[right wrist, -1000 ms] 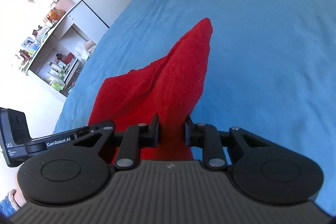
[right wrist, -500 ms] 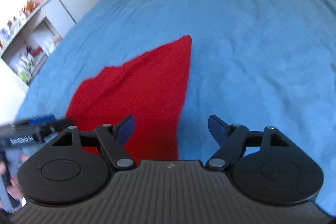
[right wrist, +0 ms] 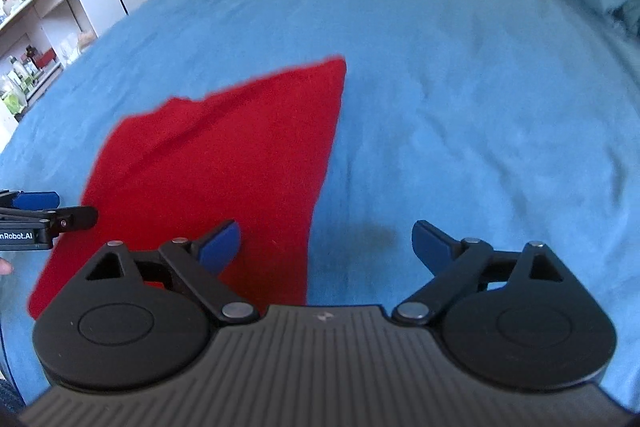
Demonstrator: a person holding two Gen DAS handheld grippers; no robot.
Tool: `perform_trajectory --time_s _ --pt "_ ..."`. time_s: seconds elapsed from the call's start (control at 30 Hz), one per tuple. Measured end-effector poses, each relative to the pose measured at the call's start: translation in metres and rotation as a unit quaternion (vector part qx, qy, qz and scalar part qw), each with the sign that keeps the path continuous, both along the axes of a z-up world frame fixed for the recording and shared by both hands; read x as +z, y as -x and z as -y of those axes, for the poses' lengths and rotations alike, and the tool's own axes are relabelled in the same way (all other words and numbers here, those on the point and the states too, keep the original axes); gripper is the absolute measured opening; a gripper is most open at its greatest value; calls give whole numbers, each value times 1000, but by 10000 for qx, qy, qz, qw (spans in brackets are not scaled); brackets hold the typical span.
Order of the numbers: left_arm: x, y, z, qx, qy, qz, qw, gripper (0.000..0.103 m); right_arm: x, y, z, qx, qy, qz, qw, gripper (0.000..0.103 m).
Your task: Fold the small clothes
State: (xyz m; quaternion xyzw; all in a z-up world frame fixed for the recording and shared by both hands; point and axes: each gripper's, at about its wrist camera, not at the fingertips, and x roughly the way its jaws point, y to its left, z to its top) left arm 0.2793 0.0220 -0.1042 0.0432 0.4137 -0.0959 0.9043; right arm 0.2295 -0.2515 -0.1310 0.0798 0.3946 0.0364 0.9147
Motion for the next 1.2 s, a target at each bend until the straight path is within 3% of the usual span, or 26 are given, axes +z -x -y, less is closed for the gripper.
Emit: perform_trajectory --time_s 0.13,0.23,0.33,0.6,0.83,1.2 --pt "48 31 1 10 100 410 9991 92 45 28 -3 55 36 419 9991 103" --pt "87 61 -2 4 329 659 9973 99 82 57 -5 -10 69 580 9983 103" --pt "120 96 -5 14 268 991 9947 103 115 90 -7 -114 154 703 9973 103" --pt "154 173 -19 516 139 1114 9923 103 172 171 -21 -472 553 681 9950 103" --pt "151 226 -27 663 77 873 9939 103 182 231 -40 -519 667 425 9955 103" --pt "132 260 -17 497 -200 739 9958 103 144 279 -54 -677 671 -189 9953 103"
